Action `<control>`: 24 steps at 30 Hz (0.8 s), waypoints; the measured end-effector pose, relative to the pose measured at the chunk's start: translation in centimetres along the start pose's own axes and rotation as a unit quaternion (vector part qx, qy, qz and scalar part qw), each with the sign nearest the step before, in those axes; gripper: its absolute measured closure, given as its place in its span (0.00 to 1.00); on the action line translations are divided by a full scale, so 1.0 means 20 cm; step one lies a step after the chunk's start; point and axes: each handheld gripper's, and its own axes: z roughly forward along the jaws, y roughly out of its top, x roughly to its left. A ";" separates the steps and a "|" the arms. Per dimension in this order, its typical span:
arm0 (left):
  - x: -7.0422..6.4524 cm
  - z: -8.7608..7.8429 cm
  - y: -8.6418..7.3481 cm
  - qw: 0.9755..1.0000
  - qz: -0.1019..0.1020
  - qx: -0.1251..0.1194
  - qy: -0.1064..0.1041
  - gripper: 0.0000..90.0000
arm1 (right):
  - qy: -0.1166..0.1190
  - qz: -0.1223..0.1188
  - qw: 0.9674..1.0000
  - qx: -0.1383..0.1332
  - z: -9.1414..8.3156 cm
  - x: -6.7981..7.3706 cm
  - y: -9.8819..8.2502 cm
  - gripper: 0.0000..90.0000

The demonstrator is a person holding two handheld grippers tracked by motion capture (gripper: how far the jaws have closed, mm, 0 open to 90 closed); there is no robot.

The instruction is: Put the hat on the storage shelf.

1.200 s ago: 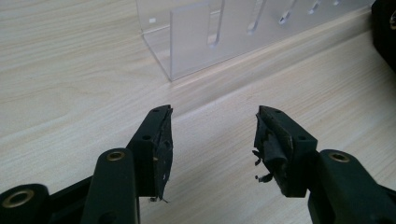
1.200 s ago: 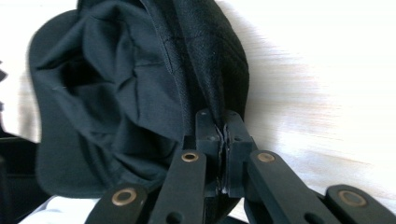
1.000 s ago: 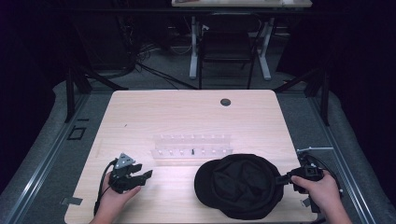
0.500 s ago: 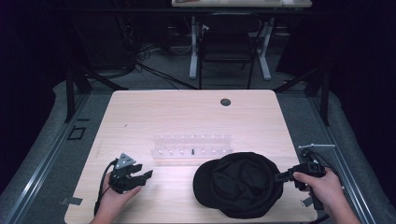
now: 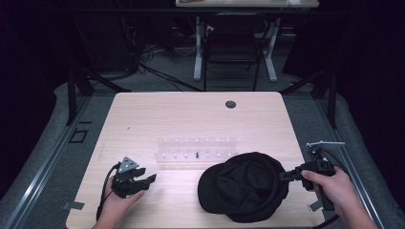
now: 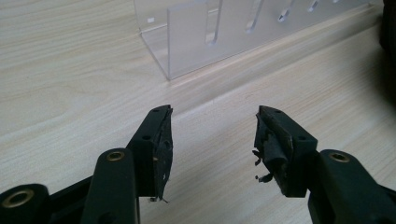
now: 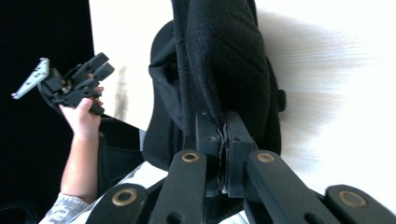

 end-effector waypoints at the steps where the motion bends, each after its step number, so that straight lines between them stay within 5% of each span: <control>1: 0.00 0.00 0.00 1.000 0.000 0.000 0.000 0.52 | 0.001 -0.002 1.000 0.001 -0.01 0.01 0.00 0.98; 4: 0.00 0.00 0.00 1.000 0.000 0.000 0.000 0.52 | 0.014 0.005 1.000 -0.015 -0.01 0.05 0.00 0.98; 5: 0.00 0.00 0.00 1.000 0.000 0.000 0.001 0.52 | 0.015 -0.010 1.000 0.001 -0.03 0.06 0.00 0.98; 10: 0.00 0.00 0.00 1.000 0.000 -0.001 0.000 0.52 | 0.033 -0.021 0.999 0.000 -0.06 0.12 0.00 0.98; 11: 0.00 0.00 0.00 1.000 0.000 -0.001 0.000 0.52 | 0.021 -0.025 0.999 0.003 -0.07 0.13 0.01 0.98; 12: 0.00 0.00 0.00 1.000 0.000 0.000 0.000 0.52 | 0.036 -0.022 0.999 -0.005 -0.06 0.14 0.00 0.98; 22: 0.00 0.00 0.00 1.000 -0.001 0.000 0.000 0.52 | 0.036 -0.026 0.999 -0.014 -0.13 0.21 0.01 0.98; 23: 0.00 0.00 0.00 1.000 -0.001 0.000 0.000 0.52 | 0.022 -0.032 0.999 -0.007 -0.14 0.21 0.01 0.98; 24: 0.00 0.00 0.00 1.000 -0.001 0.000 0.000 0.52 | 0.036 -0.029 0.999 -0.014 -0.14 0.22 0.01 0.98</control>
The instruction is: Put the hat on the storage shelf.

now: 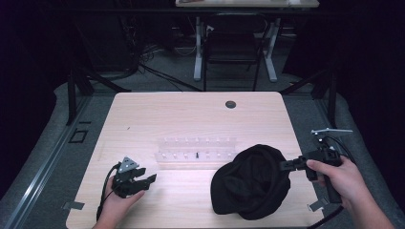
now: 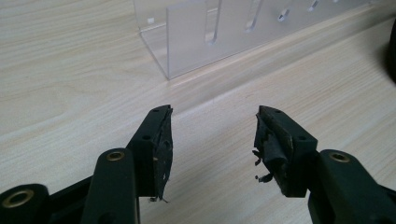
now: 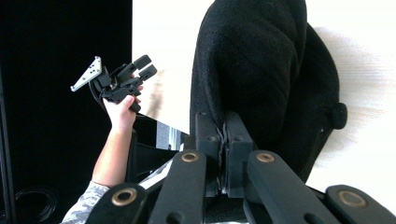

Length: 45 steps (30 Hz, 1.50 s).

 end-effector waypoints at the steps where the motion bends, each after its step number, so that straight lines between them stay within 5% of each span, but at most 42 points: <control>1: 0.00 0.00 0.00 1.000 0.000 0.000 0.000 0.52 | -0.002 0.000 1.000 -0.001 -0.01 0.01 0.00 0.98; 30: 0.00 0.00 0.00 1.000 0.000 0.006 -0.005 0.50 | -0.041 -0.018 0.997 -0.057 -0.28 0.17 0.02 0.98; 45: 0.00 0.01 0.00 1.000 0.008 0.004 -0.002 0.46 | -0.022 -0.019 0.996 -0.081 -0.38 0.22 0.05 0.98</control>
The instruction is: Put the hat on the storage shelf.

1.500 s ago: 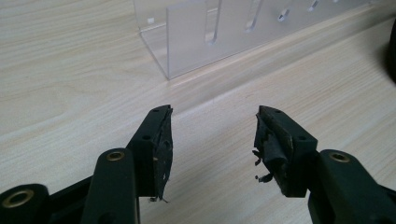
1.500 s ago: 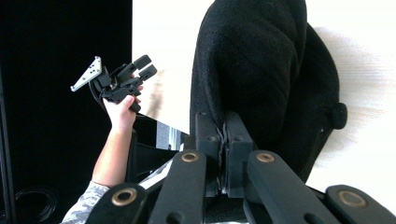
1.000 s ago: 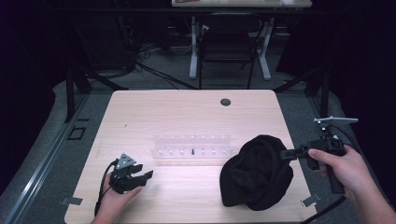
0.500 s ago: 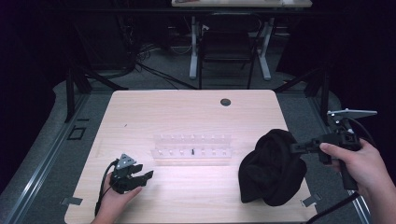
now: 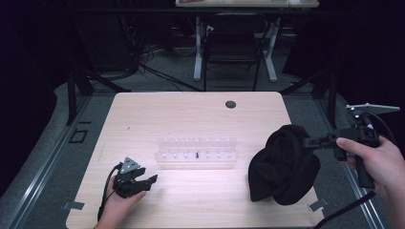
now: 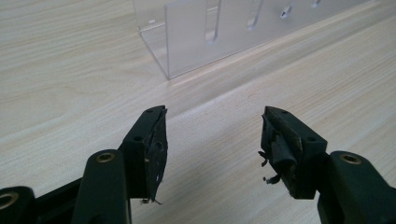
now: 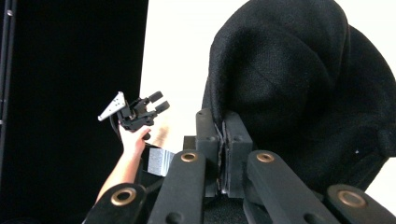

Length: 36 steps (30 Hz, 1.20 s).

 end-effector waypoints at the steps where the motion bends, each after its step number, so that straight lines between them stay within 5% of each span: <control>1: 0.00 0.00 0.00 1.000 0.001 0.002 0.000 0.46 | 0.001 0.002 1.000 -0.002 0.00 0.01 0.01 0.98; 23: 0.00 0.01 0.00 1.000 -0.002 -0.001 0.006 0.46 | 0.027 -0.028 0.999 -0.022 -0.03 0.22 0.14 0.98; 36: 0.00 0.01 0.00 1.000 -0.002 0.009 -0.005 0.46 | 0.027 -0.037 0.999 -0.022 0.02 0.34 0.22 0.98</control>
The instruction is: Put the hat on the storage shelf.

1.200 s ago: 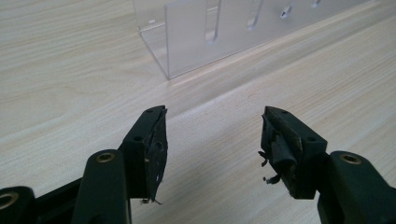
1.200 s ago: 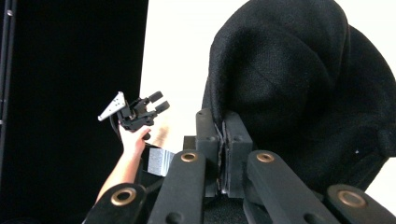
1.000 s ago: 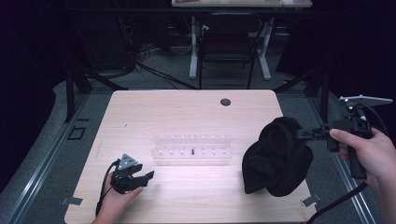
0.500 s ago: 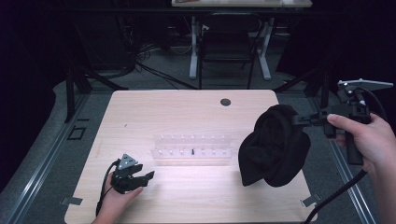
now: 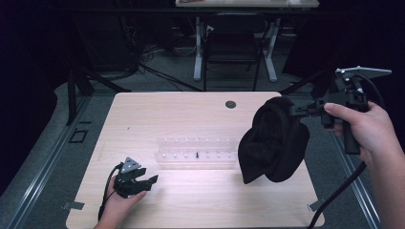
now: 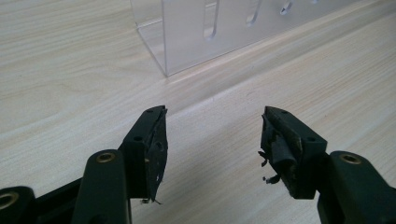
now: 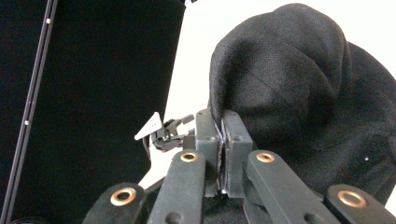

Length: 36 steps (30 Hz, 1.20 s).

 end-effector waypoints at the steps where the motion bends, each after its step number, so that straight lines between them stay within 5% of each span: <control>1: 0.00 0.00 0.00 1.000 0.001 0.000 0.000 0.46 | 0.000 -0.001 1.000 0.003 0.00 0.01 0.01 0.98; 20: 0.01 -0.01 0.00 1.000 0.001 -0.002 -0.002 0.46 | 0.002 -0.014 1.000 0.008 0.21 0.14 0.14 0.98; 36: 0.02 -0.02 0.01 1.000 -0.001 0.000 -0.009 0.47 | 0.006 -0.023 1.000 0.017 0.50 0.25 0.26 0.98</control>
